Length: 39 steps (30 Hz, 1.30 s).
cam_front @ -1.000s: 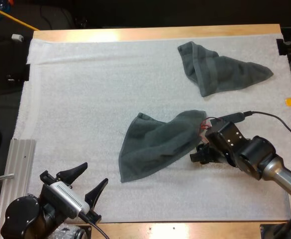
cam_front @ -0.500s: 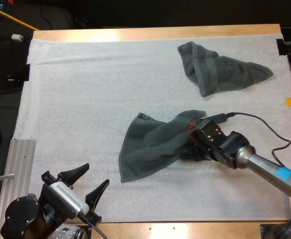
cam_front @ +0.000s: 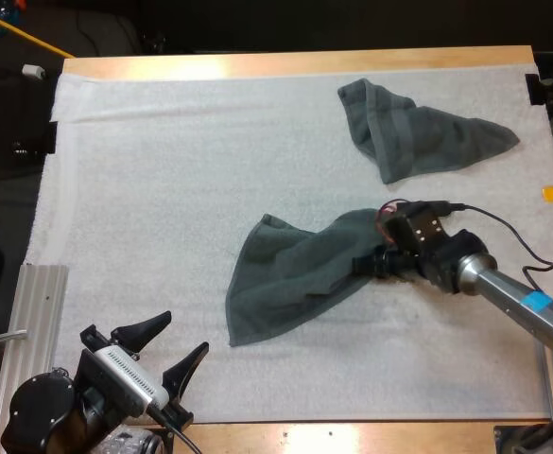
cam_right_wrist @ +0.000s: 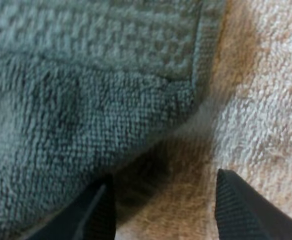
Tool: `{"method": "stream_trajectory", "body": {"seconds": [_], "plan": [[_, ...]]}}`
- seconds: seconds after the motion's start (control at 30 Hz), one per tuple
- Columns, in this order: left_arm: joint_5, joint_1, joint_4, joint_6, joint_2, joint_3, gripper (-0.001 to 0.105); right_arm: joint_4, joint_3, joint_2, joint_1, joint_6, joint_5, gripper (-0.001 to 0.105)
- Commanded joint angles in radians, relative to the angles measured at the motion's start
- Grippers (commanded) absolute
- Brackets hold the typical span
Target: Pick towel from pile, fold and stack
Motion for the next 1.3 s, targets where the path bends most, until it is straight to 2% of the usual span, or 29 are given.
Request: {"method": "stream_trajectory", "body": {"seconds": [0.0, 0.2, 0.63, 0.7, 0.77, 0.87, 1.07, 1.1, 1.17, 1.27], "plan": [[0.011, -0.005, -0.011, -0.009, 0.001, -0.002, 0.058, -0.008, -0.007, -0.004, -0.01, 0.002, -0.036, 0.044], [0.011, -0.005, -0.011, -0.009, 0.001, -0.002, 0.058, -0.008, -0.007, 0.032, -0.012, 0.002, -0.09, 0.044], [0.011, -0.005, -0.011, -0.009, 0.001, -0.002, 0.058, -0.031, -0.007, 0.054, -0.012, 0.024, -0.089, 0.044], [0.011, -0.005, -0.011, -0.009, 0.001, -0.002, 0.058, -0.031, -0.007, 0.054, -0.012, 0.024, -0.089, 0.04], [0.011, -0.005, -0.011, -0.009, 0.001, -0.002, 0.058, -0.031, -0.007, 0.054, -0.012, 0.024, -0.089, 0.029], [0.011, -0.005, -0.011, -0.009, 0.001, -0.002, 0.058, -0.031, -0.007, 0.054, -0.012, 0.024, -0.089, 0.02], [0.011, -0.005, -0.011, -0.009, 0.001, -0.002, 0.058, -0.031, -0.007, 0.054, -0.012, 0.024, -0.089, 0.019], [0.011, -0.005, -0.011, -0.009, 0.001, -0.002, 0.058, -0.031, -0.007, 0.054, -0.012, 0.024, -0.089, 0.016], [0.011, -0.005, -0.011, -0.009, 0.001, -0.002, 0.058, -0.031, -0.007, 0.054, -0.012, 0.024, -0.089, 0.0], [0.011, -0.005, -0.011, -0.009, 0.001, -0.002, 0.058, -0.031, -0.007, 0.054, -0.012, 0.026, -0.089, 0.0]]}}
